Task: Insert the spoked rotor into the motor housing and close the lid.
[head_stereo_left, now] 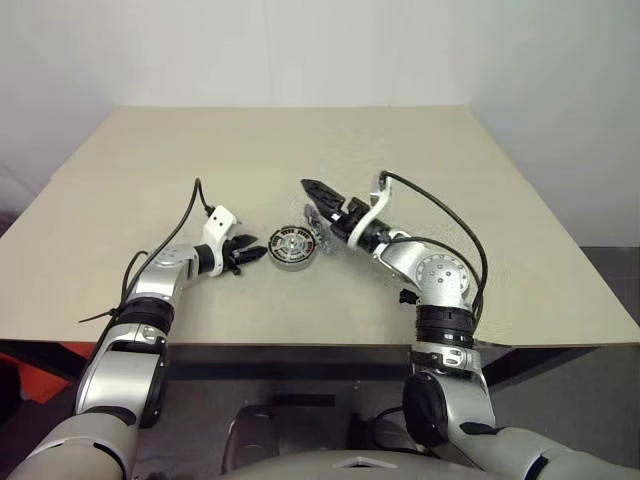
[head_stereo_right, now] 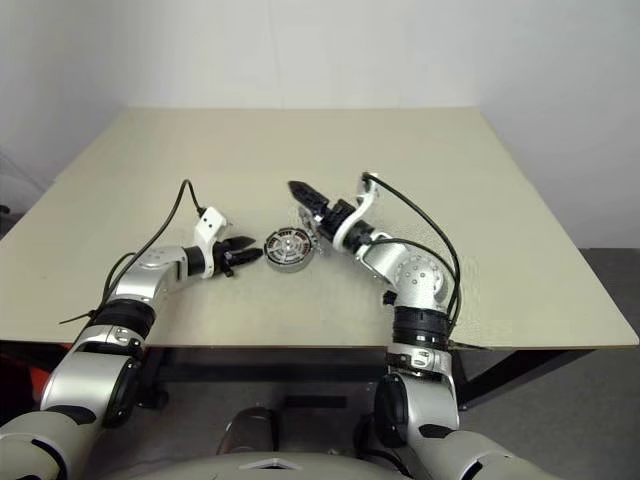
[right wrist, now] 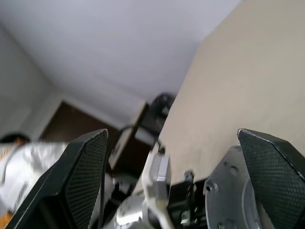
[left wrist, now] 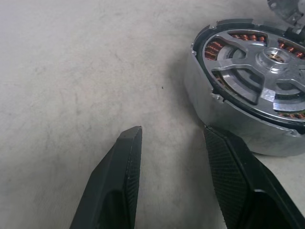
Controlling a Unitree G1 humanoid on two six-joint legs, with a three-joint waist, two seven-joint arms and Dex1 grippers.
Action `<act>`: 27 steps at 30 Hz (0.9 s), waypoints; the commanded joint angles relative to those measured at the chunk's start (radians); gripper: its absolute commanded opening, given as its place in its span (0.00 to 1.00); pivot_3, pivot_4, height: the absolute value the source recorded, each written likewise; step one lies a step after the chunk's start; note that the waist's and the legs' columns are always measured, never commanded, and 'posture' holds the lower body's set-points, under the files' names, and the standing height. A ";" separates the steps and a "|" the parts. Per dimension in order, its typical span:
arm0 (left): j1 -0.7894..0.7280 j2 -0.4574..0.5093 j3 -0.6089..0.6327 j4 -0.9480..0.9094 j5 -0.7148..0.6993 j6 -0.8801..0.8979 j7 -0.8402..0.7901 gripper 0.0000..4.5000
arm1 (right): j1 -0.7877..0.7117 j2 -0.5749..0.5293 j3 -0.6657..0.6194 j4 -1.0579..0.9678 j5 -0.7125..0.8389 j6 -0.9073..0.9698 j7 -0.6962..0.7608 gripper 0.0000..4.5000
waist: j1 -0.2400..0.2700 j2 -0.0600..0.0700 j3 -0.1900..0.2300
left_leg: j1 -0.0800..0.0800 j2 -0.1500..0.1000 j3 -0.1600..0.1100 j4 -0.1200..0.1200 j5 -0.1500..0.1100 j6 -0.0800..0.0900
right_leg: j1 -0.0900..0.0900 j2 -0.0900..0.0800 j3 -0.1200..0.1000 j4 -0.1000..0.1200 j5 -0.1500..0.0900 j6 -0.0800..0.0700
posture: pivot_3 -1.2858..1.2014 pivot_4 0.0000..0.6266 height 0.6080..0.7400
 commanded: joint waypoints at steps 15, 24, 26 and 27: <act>-0.010 0.025 0.006 -0.031 -0.004 -0.016 -0.020 0.49 | 0.060 -0.248 0.604 -0.007 -0.622 -0.594 0.264 1.00 | 0.002 -0.001 0.000 | -0.002 0.000 -0.001 0.001 0.000 0.000 | 0.000 0.000 0.000 0.000 0.000 0.000 | 0.52 0.00 1.00; 0.014 0.047 0.006 -0.063 -0.016 -0.008 -0.072 0.49 | 0.069 -0.235 0.632 0.096 -0.722 -0.717 0.314 1.00 | -0.002 -0.001 0.000 | -0.002 0.000 -0.001 0.005 -0.003 0.005 | 0.000 0.000 -0.001 0.001 0.000 0.000 | 0.52 0.00 1.00; 0.023 0.049 0.006 -0.074 -0.018 -0.005 -0.079 0.49 | 0.065 -0.227 0.622 0.128 -0.730 -0.728 0.311 1.00 | -0.001 -0.001 0.000 | -0.003 0.000 -0.001 0.005 -0.003 0.006 | 0.000 0.000 -0.001 0.001 0.000 0.000 | 0.52 0.00 1.00; 0.027 0.050 0.007 -0.079 -0.018 -0.004 -0.081 0.49 | 0.064 -0.223 0.618 0.141 -0.733 -0.733 0.312 1.00 | -0.001 -0.001 0.000 | -0.003 0.001 -0.001 0.005 -0.003 0.006 | 0.000 0.000 -0.001 0.001 0.000 0.000 | 0.52 0.00 1.00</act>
